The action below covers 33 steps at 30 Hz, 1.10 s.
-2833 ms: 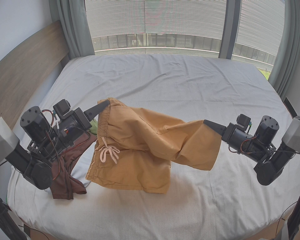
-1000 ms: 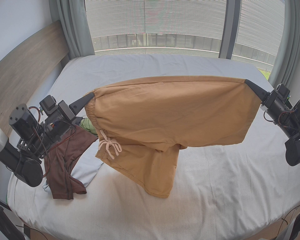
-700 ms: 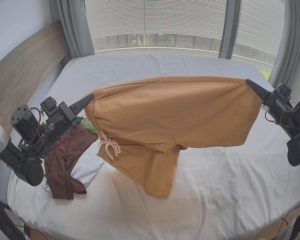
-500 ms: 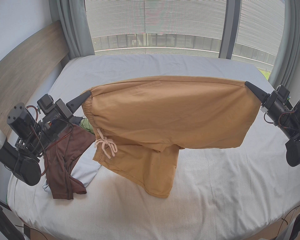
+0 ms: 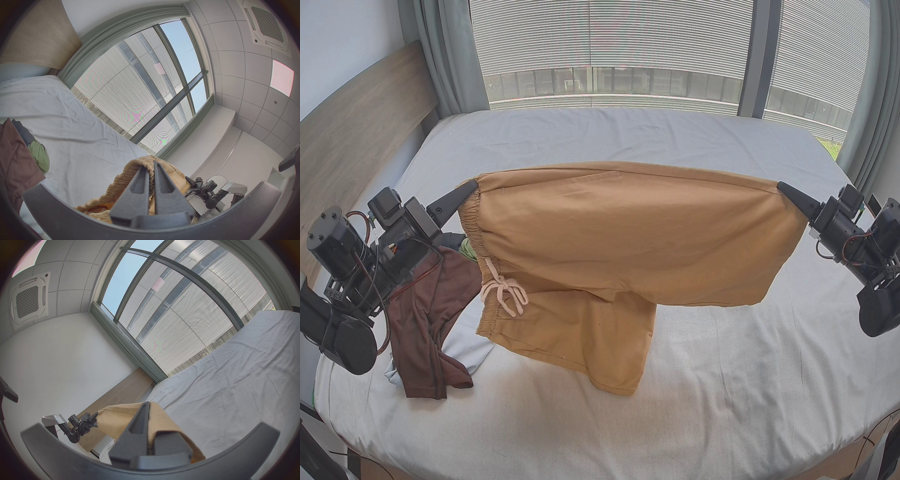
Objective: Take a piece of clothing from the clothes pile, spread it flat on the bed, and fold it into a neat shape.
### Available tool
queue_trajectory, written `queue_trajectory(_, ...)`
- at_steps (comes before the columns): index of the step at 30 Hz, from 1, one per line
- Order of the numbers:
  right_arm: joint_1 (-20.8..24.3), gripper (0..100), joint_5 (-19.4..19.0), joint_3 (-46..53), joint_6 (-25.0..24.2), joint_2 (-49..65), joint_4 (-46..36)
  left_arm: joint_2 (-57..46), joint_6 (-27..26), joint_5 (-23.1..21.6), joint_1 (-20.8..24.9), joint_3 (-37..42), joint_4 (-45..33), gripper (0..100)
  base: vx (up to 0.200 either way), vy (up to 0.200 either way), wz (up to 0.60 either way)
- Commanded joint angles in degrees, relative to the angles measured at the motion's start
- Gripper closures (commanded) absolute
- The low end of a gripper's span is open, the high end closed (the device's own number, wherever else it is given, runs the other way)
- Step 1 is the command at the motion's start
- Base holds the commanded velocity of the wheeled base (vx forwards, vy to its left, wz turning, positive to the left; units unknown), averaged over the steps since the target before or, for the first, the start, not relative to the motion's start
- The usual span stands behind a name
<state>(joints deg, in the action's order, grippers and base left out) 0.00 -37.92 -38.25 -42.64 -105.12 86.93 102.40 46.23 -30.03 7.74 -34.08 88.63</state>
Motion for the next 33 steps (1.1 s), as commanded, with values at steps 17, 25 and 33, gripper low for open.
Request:
queue_trajectory(17, 0.5, 100, 0.0, -6.8, 3.5, -10.8, 0.8, 6.5, -1.2, 0.8, 0.0, -2.9, 0.1, 100, 0.000, 0.000, 0.00)
queue_trajectory(25, 0.6, 100, 0.0, -12.2, 3.5, -15.6, -0.1, 12.2, -2.4, 5.8, 0.6, -8.9, 0.0, 100, 0.000, 0.000, 0.00)
queue_trajectory(33, 0.9, 100, 0.2, -20.9, 3.4, -21.9, -3.9, 17.8, -2.4, 8.3, 0.8, -13.1, 0.0, 100, 0.000, 0.000, 0.00)
